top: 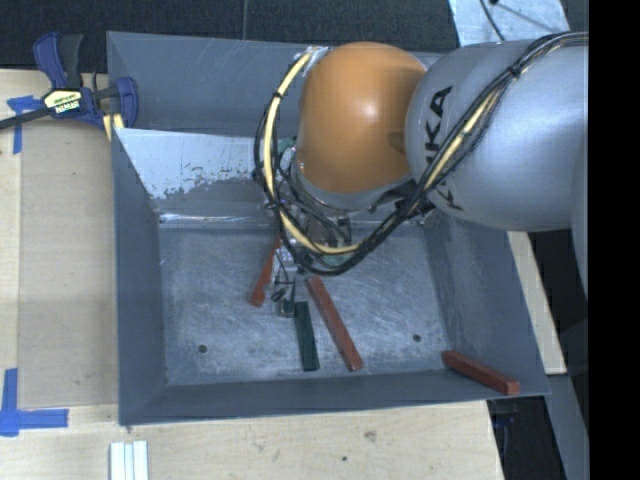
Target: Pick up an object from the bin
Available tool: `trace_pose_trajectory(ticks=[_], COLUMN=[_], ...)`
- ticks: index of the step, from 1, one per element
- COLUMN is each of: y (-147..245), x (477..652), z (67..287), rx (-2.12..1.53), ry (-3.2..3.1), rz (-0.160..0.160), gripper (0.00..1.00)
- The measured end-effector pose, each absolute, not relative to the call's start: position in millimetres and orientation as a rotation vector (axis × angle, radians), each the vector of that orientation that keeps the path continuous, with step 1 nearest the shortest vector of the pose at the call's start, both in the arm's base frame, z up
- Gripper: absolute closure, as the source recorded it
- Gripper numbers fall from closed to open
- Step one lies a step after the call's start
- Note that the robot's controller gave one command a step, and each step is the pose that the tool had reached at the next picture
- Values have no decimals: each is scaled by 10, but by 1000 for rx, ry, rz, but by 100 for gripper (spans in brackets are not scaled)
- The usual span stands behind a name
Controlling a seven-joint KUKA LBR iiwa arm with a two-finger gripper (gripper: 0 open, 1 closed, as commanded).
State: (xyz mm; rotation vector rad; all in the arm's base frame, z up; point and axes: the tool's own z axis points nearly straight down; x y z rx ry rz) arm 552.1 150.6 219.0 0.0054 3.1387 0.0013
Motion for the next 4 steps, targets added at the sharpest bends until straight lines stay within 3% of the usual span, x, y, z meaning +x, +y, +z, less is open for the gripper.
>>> trace_pose_trajectory(ticks=[1, 2, 3, 4], y=[1151, 1169, 1287, 1890], x=[5688, 5713, 5973, 5986], z=[730, 784, 1950, 2426], rx=[-85, -84, -43, -81], ry=[3145, 3136, 3129, 3131], rz=[-3, 2, 4, 8], gripper=[0, 100, 100, 100])
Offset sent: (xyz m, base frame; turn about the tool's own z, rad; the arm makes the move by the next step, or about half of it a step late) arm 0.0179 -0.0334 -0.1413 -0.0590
